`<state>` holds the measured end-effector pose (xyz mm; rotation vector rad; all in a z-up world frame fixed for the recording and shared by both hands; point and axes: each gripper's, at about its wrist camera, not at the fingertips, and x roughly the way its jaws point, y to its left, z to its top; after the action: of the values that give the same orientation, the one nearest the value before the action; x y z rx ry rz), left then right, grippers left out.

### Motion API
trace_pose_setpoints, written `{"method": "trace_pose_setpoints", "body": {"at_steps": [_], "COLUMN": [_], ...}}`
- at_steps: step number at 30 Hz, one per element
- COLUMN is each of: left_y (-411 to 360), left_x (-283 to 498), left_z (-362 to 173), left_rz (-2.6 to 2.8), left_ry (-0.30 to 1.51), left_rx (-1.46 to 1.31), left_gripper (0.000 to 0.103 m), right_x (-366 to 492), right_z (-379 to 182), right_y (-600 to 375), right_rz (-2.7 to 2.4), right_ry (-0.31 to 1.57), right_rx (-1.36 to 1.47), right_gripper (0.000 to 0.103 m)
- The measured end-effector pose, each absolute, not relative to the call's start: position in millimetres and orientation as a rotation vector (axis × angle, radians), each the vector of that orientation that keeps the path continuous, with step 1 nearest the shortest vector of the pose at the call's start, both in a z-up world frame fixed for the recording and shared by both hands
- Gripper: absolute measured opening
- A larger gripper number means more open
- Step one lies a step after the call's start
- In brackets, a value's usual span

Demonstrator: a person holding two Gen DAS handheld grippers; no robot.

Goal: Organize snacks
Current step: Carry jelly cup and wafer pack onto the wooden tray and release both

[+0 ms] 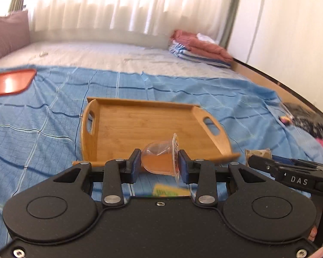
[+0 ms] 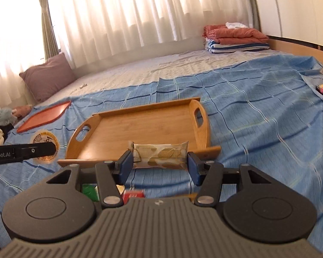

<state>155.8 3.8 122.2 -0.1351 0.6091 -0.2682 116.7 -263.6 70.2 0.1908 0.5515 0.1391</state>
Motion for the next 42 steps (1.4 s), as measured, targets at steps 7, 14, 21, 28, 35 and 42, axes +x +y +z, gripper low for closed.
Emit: {"method": "trace_pose_setpoints", "body": {"at_steps": [7, 14, 21, 28, 35, 42], "left_y": [3.8, -10.9, -19.3, -25.4, -30.9, -32.0], "left_x": [243.7, 289.1, 303.8, 308.8, 309.3, 304.4], "left_z": [95.1, 54.7, 32.1, 25.4, 22.0, 24.4], "left_rz": [-0.208, -0.156, -0.131, -0.134, -0.137, -0.149], "left_ry": [0.767, 0.846, 0.864, 0.847, 0.833, 0.795], "left_rx": [-0.198, -0.157, -0.132, -0.112, -0.087, -0.078], "left_gripper": [0.035, 0.035, 0.035, 0.035, 0.035, 0.044], "right_x": [201.4, 257.1, 273.1, 278.3, 280.1, 280.3], "right_z": [66.3, 40.7, 17.7, 6.7, 1.2, 1.1], "right_y": [-256.6, -250.4, -245.2, -244.1, -241.6, -238.1], "right_rz": [0.211, 0.218, 0.21, 0.198, 0.19, 0.19], "right_ry": [0.679, 0.792, 0.853, 0.873, 0.878, 0.867], "right_rx": [0.106, 0.127, 0.144, 0.159, 0.156, 0.141], "right_gripper": [0.058, 0.058, 0.058, 0.058, 0.058, 0.065]}}
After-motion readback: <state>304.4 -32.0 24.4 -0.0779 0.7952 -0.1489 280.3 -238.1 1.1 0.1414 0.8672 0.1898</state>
